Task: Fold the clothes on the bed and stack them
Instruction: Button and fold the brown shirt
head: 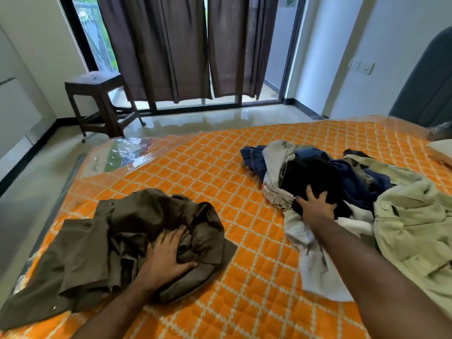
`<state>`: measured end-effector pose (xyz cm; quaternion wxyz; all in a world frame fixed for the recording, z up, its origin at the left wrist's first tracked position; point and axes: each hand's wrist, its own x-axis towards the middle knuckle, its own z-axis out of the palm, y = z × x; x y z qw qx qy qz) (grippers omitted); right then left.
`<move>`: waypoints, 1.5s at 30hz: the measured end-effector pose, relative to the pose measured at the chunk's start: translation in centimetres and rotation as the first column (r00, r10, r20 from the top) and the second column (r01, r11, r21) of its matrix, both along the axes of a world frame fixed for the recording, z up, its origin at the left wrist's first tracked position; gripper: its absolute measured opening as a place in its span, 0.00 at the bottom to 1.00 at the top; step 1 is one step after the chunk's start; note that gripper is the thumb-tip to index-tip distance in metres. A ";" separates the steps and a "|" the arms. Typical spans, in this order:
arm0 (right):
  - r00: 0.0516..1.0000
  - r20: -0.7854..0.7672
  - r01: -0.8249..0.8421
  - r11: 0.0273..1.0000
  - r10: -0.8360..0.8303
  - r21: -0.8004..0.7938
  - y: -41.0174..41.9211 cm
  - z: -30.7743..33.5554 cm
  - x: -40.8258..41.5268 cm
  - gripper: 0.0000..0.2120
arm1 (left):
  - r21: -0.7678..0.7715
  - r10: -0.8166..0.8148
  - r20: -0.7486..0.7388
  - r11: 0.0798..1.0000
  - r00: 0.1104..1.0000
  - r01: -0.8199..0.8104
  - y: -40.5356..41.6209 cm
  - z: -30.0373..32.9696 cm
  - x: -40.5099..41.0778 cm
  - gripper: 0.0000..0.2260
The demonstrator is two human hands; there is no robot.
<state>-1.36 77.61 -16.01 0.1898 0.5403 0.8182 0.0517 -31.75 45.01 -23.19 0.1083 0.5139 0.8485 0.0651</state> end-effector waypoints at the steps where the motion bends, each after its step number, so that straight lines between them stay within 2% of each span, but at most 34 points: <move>1: 0.999 -0.024 0.025 0.999 -0.026 -0.020 0.2 0.0 -0.6 0.26 | -0.008 -0.007 0.004 1.000 1.000 0.007 -0.1 0.2 0.1 0.53; 7: 0.986 -0.167 0.021 1.000 -0.024 -0.019 3.7 -1.1 -4.6 0.25 | -0.041 -0.046 0.067 0.998 0.997 0.049 1.1 0.7 -1.2 0.48; 11: 0.994 -0.098 0.045 0.997 -0.038 0.069 1.9 -2.4 -6.8 0.24 | -0.056 -0.049 0.067 0.997 0.997 0.053 2.0 0.6 -1.5 0.47; 13: 0.990 -0.138 -0.004 0.994 0.020 0.113 -0.9 -3.4 -7.7 0.25 | -0.064 -0.034 0.078 0.997 0.996 0.039 1.8 1.1 -1.2 0.42; 15: 0.965 -0.242 -0.098 0.995 0.097 0.007 -4.5 -3.4 -9.1 0.23 | -0.066 0.001 0.089 0.998 0.996 0.005 1.8 1.9 -1.2 0.31; 17: 0.907 -0.393 -0.237 0.956 0.155 -0.170 -8.5 -3.0 -10.5 0.20 | -0.071 0.020 0.124 0.997 0.992 -0.012 1.5 3.2 -0.9 0.24; 20: 0.799 -0.563 -0.449 0.834 0.213 -0.321 -13.6 -2.2 -11.8 0.16 | -0.029 -0.002 0.205 1.000 0.979 0.008 0.8 5.8 -0.1 0.21; 22: 0.714 -0.694 -0.506 0.754 0.094 -0.418 -17.2 -1.3 -12.0 0.13 | 0.010 -0.011 0.254 1.000 0.967 0.009 -0.4 7.3 1.1 0.17; 24: 0.582 -0.791 -0.506 0.677 -0.189 -0.535 -20.7 1.5 -11.8 0.16 | 0.070 0.008 0.337 0.997 0.941 -0.034 -1.6 8.3 2.0 0.11; 26: 0.448 -0.790 -0.541 0.576 -0.420 -0.613 -23.5 3.4 -11.1 0.13 | 0.155 -0.007 0.447 0.985 0.895 -0.070 -3.2 8.6 3.1 0.12; 28: 0.358 -0.799 -0.607 0.530 -0.483 -0.592 -25.1 4.9 -9.9 0.11 | 0.212 -0.091 0.531 0.977 0.842 -0.028 -4.8 10.1 4.3 0.20; 30: 0.273 -0.826 -0.623 0.564 -0.493 -0.542 -25.6 6.4 -8.9 0.11 | 0.241 -0.156 0.650 0.971 0.744 -0.007 -6.0 12.6 5.2 0.26; 31: 0.253 -0.846 -0.615 0.597 -0.469 -0.515 -25.4 7.2 -8.6 0.11 | 0.259 -0.167 0.702 0.966 0.692 -0.029 -6.6 14.2 5.5 0.25; 32: 0.261 -0.862 -0.595 0.631 -0.435 -0.498 -25.4 8.7 -8.3 0.10 | 0.299 -0.184 0.727 0.952 0.661 -0.064 -7.1 15.9 5.5 0.21; 34: 0.291 -0.891 -0.560 0.693 -0.350 -0.455 -25.1 12.2 -7.8 0.09 | 0.447 -0.210 0.660 0.881 0.721 -0.154 -7.5 19.4 5.2 0.09; 37: 0.340 -0.930 -0.572 0.755 -0.138 -0.321 -24.6 18.0 -6.5 0.10 | 0.649 -0.128 0.488 0.715 0.864 -0.260 -8.8 25.7 4.0 0.07; 39: 0.381 -0.924 -0.495 0.838 -0.029 -0.230 -23.8 20.3 -5.5 0.12 | 0.697 -0.076 0.482 0.637 0.873 -0.330 -9.8 28.2 2.7 0.06; 40: 0.424 -0.903 -0.417 0.899 0.061 -0.135 -23.4 21.3 -4.9 0.14 | 0.713 -0.052 0.486 0.601 0.872 -0.361 -10.6 29.5 2.1 0.04; 41: 0.537 -0.826 -0.327 0.945 0.171 -0.017 -22.9 21.8 -4.4 0.15 | 0.724 -0.034 0.479 0.580 0.877 -0.373 -11.5 30.4 1.7 0.03; 42: 0.678 -0.686 -0.258 0.959 0.263 0.112 -22.7 22.3 -3.9 0.13 | 0.735 -0.035 0.468 0.570 0.883 -0.367 -12.1 31.1 1.4 0.02; 43: 0.775 -0.559 -0.233 0.956 0.294 0.179 -23.1 22.7 -3.6 0.12 | 0.748 -0.059 0.441 0.576 0.895 -0.331 -13.0 32.0 1.4 0.01; 44: 0.808 -0.505 -0.249 0.953 0.303 0.174 -23.4 22.7 -3.8 0.12 | 0.750 -0.090 0.422 0.594 0.902 -0.291 -13.3 32.5 1.5 0.03; 45: 0.778 -0.544 -0.306 0.946 0.315 0.109 -24.5 22.6 -4.2 0.15 | 0.754 -0.126 0.394 0.610 0.910 -0.242 -13.9 33.2 1.9 0.06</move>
